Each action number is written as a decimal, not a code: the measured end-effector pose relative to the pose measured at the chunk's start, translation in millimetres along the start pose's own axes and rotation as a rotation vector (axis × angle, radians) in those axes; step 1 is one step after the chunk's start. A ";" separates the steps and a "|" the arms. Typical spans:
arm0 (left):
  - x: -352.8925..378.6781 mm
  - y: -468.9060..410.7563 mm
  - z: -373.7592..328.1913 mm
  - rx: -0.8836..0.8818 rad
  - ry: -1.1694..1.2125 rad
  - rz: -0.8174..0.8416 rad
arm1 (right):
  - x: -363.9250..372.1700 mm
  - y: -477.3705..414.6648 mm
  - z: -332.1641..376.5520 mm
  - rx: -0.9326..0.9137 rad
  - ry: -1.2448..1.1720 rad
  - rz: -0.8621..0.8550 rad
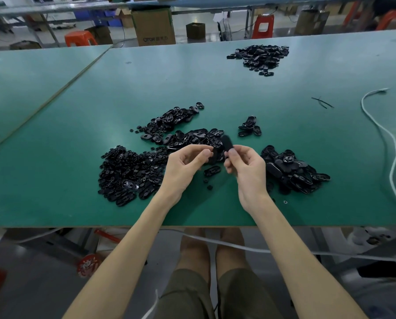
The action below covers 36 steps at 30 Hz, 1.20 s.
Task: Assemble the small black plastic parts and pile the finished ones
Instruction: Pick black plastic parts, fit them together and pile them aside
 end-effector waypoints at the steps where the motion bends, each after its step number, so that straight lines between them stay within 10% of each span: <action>1: 2.2 0.1 -0.9 0.011 -0.048 0.016 | -3.3 -0.5 -1.0 0.023 -0.079 -0.038; 8: 23.9 1.7 0.5 0.073 -0.531 0.126 | -15.4 0.8 3.5 0.005 -0.337 -0.179; 16: 15.0 2.3 -2.1 0.096 -0.493 0.037 | -33.4 3.0 6.0 -0.041 -0.360 -0.333; 29: 6.5 4.4 -11.1 0.099 -0.217 0.011 | 14.4 4.1 7.7 -0.179 0.419 0.103; 36: 1.6 5.9 -12.4 0.097 -0.174 -0.035 | 17.4 4.8 7.6 -0.167 0.443 0.123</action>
Point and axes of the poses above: each hand's wrist, its own y-axis away from the middle knuckle, its own x-axis out of the palm, z = x × y, the point moved 10 cm from there along -y, towards the middle knuckle, and after that the axes turned 5 degrees about -x, right-handed, at the moved point
